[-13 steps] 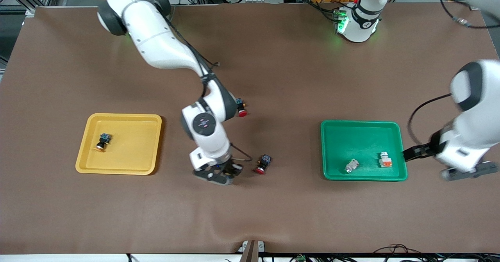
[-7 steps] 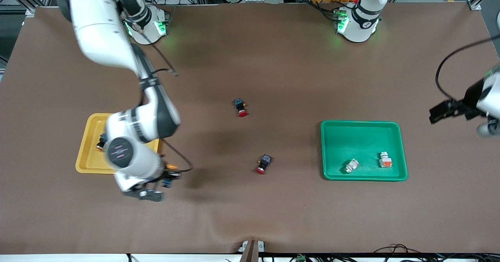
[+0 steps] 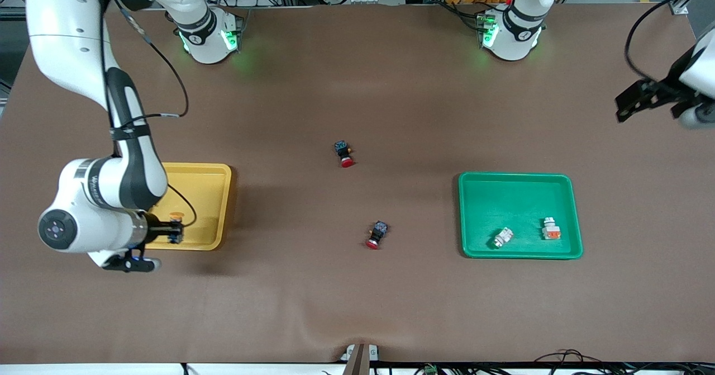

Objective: Place green and yellow buttons in trays
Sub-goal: 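Carry the yellow button to the yellow tray while the left gripper withdraws, then open the right gripper over the yellow tray and withdraw the right arm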

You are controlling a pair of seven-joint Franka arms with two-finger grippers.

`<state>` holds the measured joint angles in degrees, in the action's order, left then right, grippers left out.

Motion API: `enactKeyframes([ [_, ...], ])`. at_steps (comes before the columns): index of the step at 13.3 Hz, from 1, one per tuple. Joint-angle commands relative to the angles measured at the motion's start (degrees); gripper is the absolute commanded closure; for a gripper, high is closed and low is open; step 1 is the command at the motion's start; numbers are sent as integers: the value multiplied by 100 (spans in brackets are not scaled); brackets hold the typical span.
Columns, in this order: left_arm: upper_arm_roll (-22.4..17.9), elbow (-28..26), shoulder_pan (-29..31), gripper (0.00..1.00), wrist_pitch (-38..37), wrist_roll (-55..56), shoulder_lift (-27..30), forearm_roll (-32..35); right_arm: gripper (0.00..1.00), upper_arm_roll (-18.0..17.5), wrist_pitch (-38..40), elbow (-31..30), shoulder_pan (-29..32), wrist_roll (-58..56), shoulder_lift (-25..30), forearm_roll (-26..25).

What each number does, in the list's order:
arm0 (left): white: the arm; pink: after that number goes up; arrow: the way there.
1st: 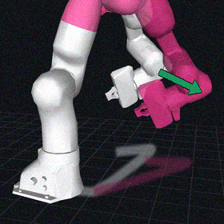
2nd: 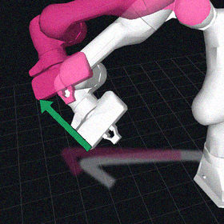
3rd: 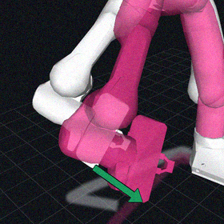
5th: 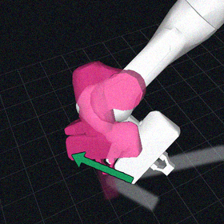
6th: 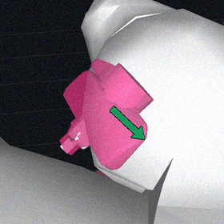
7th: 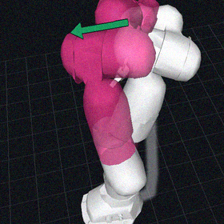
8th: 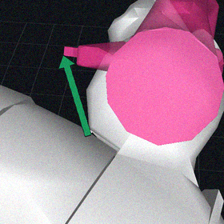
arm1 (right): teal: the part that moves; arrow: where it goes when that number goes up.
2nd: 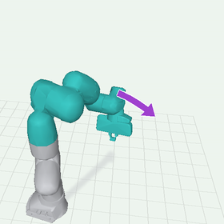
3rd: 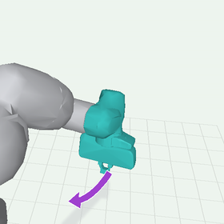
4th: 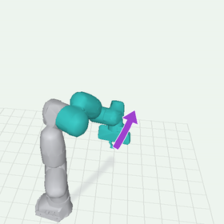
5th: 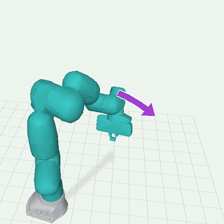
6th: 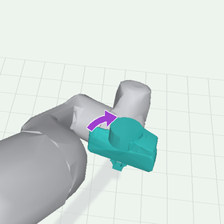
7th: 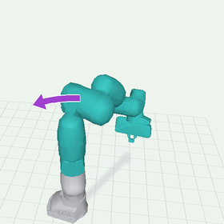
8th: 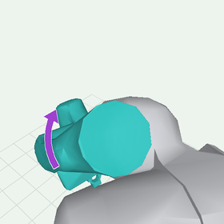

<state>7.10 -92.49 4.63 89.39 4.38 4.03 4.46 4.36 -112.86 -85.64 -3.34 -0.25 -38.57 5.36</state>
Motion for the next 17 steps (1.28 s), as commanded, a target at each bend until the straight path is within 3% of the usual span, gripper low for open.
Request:
enactKeyframes([
  [1,-358,-181,-199,0,-149,-148,203,-174,1,-128,-351,-823,333,-509,456,52],
  [3,-359,-155,-190,0,-167,-139,212,-165,0,-146,-325,-552,212,-607,474,52],
  [7,-333,-41,-199,0,-158,-121,124,-165,0,-137,-334,563,-8,-634,412,26],
  [10,-263,-32,-208,0,-167,-113,168,-165,0,-85,375,1459,-26,-625,474,-44],
  [12,-245,-41,-208,0,-167,-69,177,-174,0,125,1113,1892,-235,-625,543,-27],
  [15,-245,-58,-208,0,-167,-60,159,-174,0,1020,1537,1955,-816,-634,965,26],
  [17,-245,-76,-190,0,-185,-60,168,-174,0,1111,1950,2034,-764,-634,1262,8],
])
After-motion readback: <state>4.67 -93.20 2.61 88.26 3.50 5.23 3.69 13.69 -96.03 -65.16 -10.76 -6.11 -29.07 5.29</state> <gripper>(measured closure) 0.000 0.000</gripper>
